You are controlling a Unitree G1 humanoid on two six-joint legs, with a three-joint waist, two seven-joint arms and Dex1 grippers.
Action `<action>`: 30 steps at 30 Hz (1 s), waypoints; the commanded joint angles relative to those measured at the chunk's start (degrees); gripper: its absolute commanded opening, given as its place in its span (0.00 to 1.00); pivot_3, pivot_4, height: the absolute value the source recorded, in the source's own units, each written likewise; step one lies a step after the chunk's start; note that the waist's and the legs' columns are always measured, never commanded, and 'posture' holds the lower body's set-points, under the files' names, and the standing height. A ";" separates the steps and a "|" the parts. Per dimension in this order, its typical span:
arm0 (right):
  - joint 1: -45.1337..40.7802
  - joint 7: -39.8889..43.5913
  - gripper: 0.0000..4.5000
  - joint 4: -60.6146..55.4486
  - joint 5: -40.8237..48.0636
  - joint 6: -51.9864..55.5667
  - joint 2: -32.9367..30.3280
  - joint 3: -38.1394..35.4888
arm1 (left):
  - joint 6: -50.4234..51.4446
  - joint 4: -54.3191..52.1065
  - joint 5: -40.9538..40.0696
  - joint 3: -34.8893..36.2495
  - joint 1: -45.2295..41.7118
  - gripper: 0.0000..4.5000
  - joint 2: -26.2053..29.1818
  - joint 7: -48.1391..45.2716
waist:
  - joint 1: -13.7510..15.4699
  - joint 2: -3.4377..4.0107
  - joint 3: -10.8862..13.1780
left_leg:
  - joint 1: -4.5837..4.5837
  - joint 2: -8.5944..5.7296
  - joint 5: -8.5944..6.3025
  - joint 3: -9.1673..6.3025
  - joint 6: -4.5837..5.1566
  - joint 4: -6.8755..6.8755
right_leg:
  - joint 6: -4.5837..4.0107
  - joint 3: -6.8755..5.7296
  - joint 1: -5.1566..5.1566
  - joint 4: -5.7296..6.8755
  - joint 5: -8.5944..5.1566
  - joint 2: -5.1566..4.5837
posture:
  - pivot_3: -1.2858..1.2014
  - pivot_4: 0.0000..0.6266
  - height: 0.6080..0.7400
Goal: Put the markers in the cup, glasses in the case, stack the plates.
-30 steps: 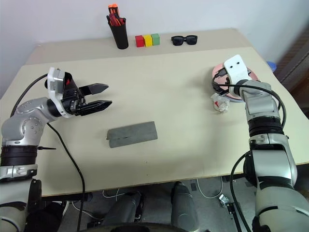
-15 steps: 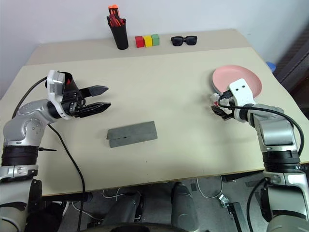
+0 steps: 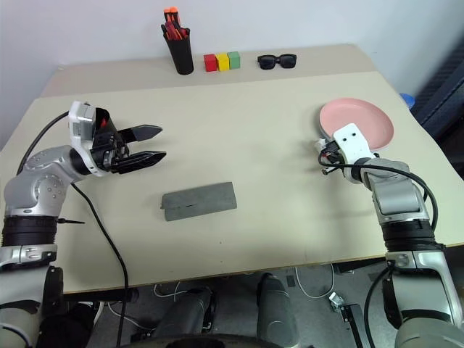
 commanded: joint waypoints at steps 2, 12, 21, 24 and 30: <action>-5.47 2.73 0.01 -2.58 6.27 2.14 1.80 -4.92 | 0.10 -2.58 -0.97 1.70 0.31 1.00 0.94 0.86 | -0.11 0.01 0.01 | -0.01 0.01 0.00 0.00 0.00 0.00 | -0.01 0.00 -0.02 0.01 0.00 0.01 | 0.52 0.24 1.00; -17.69 -6.98 0.43 20.90 0.84 -14.93 -0.95 -7.96 | 0.98 -5.04 -2.00 1.86 1.14 1.00 0.10 3.08 | 0.37 0.00 0.00 | -0.07 -0.01 0.06 -0.02 -0.11 -0.02 | -0.01 -0.01 -0.01 -0.11 0.03 -0.01 | 0.52 0.24 1.00; -21.77 -7.53 0.99 27.00 -0.48 -21.85 1.46 -6.65 | 2.04 -7.58 -3.03 2.94 2.96 1.00 0.98 4.65 | -1.50 0.03 0.02 | -0.05 0.01 0.08 0.06 -0.14 -0.06 | -0.01 0.03 -0.08 -0.05 0.03 0.00 | 0.52 0.24 1.00; -19.19 0.80 0.99 17.59 6.38 -20.99 4.09 -8.10 | 2.57 -8.65 -3.81 4.07 4.19 1.00 1.43 5.09 | -1.68 0.03 0.02 | -0.04 0.05 0.07 0.05 -0.12 -0.07 | 0.00 0.03 -0.08 -0.07 0.03 0.04 | 0.52 0.24 1.00; -7.58 19.69 0.99 -4.36 18.08 -15.87 3.96 -5.56 | 4.28 -14.64 -5.58 6.11 9.58 1.00 1.87 7.52 | -0.98 0.03 0.02 | -0.09 0.10 0.05 -0.01 -0.10 -0.06 | 0.01 0.03 -0.08 -0.10 0.04 0.01 | 0.52 0.24 1.00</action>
